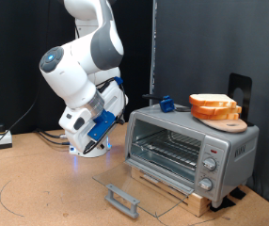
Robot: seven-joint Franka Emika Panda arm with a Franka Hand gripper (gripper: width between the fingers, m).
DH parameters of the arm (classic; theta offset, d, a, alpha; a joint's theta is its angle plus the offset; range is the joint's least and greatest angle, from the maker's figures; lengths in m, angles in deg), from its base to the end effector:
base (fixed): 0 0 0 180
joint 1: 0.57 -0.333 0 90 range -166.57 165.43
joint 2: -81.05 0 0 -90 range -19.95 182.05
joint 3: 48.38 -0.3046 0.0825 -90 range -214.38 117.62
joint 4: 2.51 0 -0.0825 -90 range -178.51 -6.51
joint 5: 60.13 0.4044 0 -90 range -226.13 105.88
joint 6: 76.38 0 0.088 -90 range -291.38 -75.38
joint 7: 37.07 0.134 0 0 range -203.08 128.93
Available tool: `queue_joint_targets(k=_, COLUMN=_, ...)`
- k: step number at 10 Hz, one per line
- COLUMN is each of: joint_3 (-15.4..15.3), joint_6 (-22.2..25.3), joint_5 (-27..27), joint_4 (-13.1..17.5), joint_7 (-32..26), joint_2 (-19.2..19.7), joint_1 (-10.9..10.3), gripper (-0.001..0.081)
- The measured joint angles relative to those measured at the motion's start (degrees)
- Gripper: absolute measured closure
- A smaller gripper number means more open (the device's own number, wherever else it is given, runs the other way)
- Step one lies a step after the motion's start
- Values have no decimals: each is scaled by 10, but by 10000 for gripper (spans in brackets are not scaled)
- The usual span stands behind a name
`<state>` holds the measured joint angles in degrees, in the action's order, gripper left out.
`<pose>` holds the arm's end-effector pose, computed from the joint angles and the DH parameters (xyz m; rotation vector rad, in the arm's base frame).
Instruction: Make a piece of toast with the oven
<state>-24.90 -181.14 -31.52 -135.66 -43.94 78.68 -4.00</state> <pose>0.4487 -0.1082 0.2893 -2.4848 0.5949 0.4364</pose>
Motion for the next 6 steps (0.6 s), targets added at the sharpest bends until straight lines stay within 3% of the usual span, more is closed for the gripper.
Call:
queue_joint_targets(k=4, joint_3=-13, joint_6=96, joint_5=58, joint_4=0, joint_7=-158, joint_2=-31, joint_1=-13, gripper=-1)
queue_joint_targets(k=6, joint_3=-29, joint_6=103, joint_5=51, joint_4=-9, joint_7=-217, joint_2=-64, joint_1=-20, gripper=-1)
